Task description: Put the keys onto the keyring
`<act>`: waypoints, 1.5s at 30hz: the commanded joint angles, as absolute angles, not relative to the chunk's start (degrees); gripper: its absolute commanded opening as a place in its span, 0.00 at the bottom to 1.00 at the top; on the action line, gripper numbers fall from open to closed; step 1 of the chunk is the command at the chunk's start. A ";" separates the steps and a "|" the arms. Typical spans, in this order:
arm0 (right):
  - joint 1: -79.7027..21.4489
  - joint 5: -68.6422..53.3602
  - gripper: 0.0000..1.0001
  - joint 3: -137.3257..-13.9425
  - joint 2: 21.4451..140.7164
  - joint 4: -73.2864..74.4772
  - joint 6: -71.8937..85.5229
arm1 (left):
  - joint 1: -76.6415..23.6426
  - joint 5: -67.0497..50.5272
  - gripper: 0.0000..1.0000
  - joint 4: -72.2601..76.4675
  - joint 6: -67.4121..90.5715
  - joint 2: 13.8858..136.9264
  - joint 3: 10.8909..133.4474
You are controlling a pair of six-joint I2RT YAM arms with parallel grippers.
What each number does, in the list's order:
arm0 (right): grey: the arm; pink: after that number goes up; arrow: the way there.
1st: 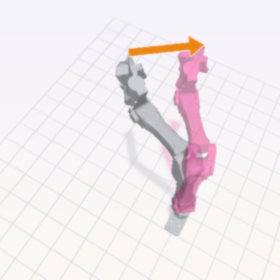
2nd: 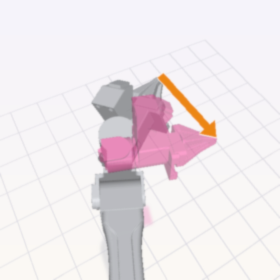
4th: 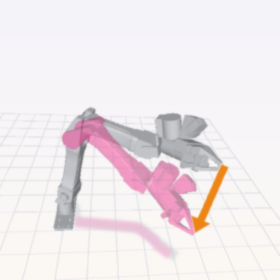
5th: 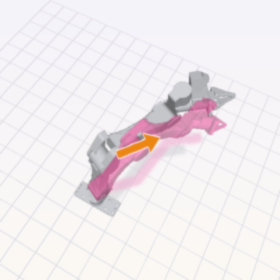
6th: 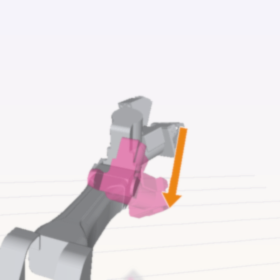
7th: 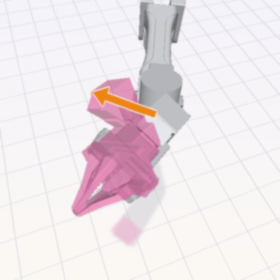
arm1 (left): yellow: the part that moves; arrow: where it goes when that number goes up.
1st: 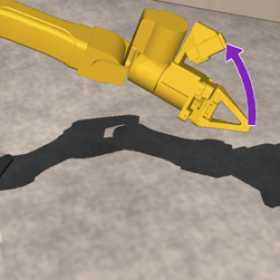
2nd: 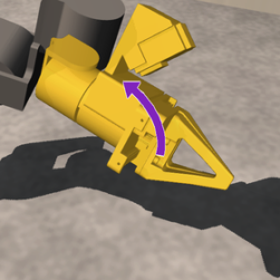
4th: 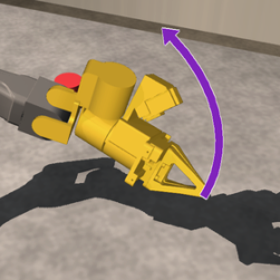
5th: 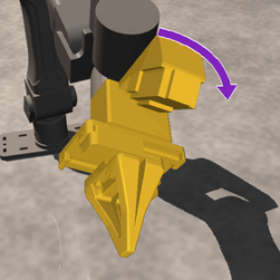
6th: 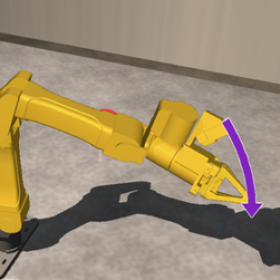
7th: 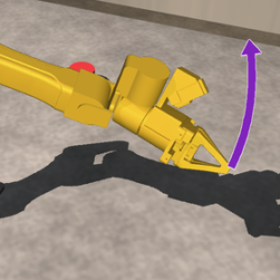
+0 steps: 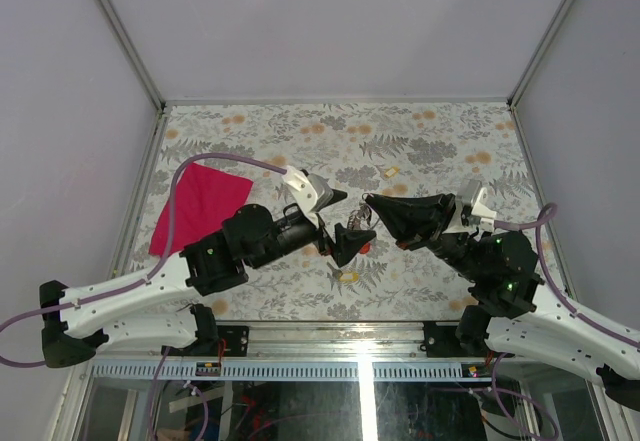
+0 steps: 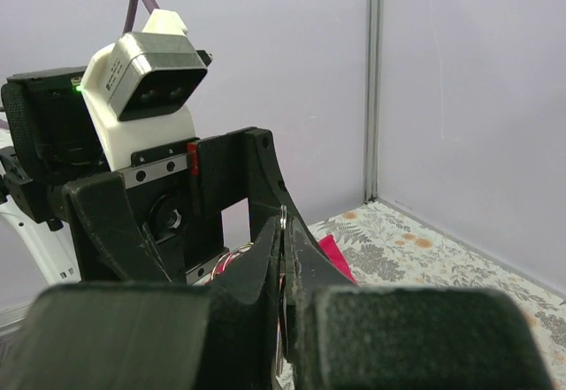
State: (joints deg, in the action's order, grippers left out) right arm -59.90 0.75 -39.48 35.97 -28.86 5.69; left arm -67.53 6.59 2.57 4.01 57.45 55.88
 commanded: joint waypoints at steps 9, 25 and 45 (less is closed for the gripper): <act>-59.95 3.46 0.00 -41.49 34.86 -33.66 6.65 | -67.87 4.22 0.66 5.33 3.31 57.91 57.35; -59.94 3.32 0.00 -41.46 34.42 -32.84 8.10 | -67.92 5.87 0.01 4.62 2.24 58.44 58.58; -59.99 10.36 0.39 -45.61 29.75 -15.61 -4.16 | -67.91 3.10 0.00 -10.04 -2.79 60.56 66.17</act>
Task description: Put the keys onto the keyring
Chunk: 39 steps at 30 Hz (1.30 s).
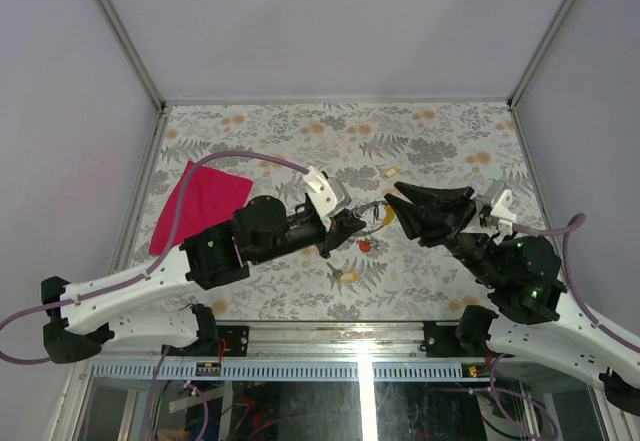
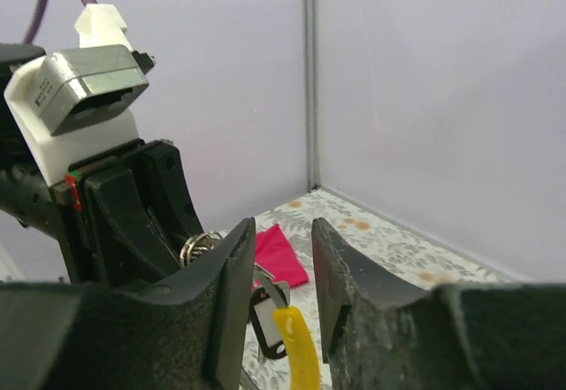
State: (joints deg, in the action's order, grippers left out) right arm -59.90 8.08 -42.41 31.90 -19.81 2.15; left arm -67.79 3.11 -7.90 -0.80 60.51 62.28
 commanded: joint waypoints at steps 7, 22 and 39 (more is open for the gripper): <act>-59.94 1.35 0.34 -45.62 25.67 -8.72 -23.64 | -67.94 3.66 0.00 -17.39 -1.45 63.05 70.88; -59.99 -12.79 0.41 -58.24 34.37 18.52 -61.69 | -67.87 4.68 0.00 -26.03 3.37 67.86 77.20; -59.95 -13.16 0.39 -63.31 40.79 24.62 -66.96 | -67.96 4.05 0.00 -27.24 3.72 68.20 77.26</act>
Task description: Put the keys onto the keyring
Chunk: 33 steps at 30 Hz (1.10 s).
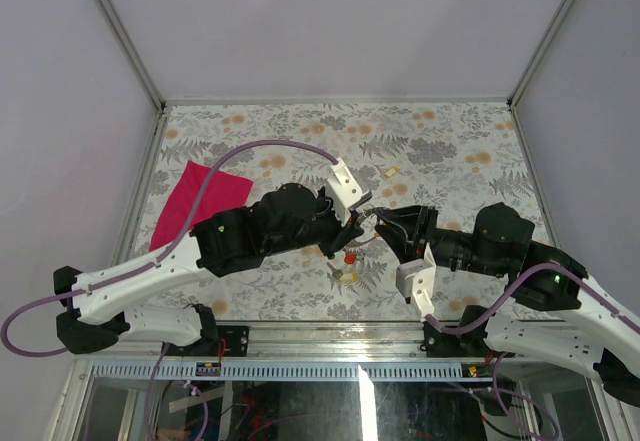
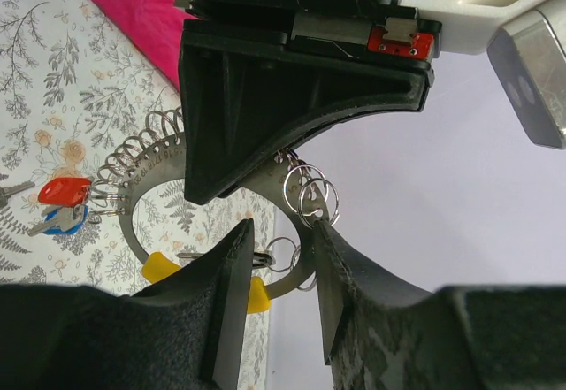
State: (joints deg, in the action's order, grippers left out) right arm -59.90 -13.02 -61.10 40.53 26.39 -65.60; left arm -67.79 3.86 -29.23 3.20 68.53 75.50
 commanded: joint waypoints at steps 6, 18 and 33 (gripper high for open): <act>-59.99 -13.27 0.39 -64.00 40.21 24.29 -67.06 | -67.91 4.44 0.00 -27.42 3.69 68.14 77.08; -59.99 -14.45 0.40 -64.91 41.23 25.99 -67.01 | -67.93 3.80 0.00 -27.42 3.64 69.09 77.44; -59.99 -12.63 0.26 -63.49 41.99 26.24 -68.12 | -67.92 3.60 0.00 -27.47 3.38 68.89 77.34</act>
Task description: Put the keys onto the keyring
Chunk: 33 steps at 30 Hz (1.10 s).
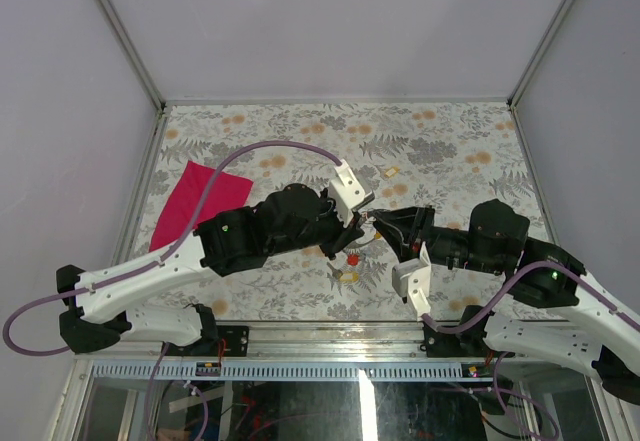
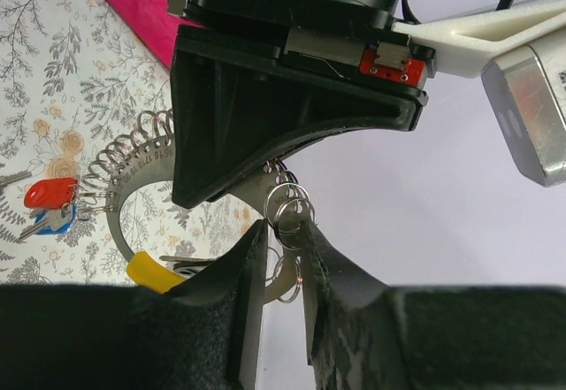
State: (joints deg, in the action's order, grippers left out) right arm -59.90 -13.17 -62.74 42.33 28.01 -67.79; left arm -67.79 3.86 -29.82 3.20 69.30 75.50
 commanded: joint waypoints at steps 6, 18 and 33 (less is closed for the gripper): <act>-59.94 -11.39 0.20 -62.41 41.45 25.13 -68.47 | -67.93 3.49 0.00 -27.42 3.39 68.69 77.47; -59.95 -10.82 0.06 -59.94 39.51 21.77 -67.15 | -67.92 3.67 0.00 -27.42 3.08 68.74 77.72; -60.01 -8.87 0.01 -51.77 34.44 6.38 -49.60 | -67.93 3.67 0.00 -25.66 2.60 68.48 77.43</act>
State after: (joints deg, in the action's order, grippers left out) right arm -59.90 -10.98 -53.54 35.77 14.76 -55.75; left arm -67.79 3.86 -29.98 3.16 69.28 75.50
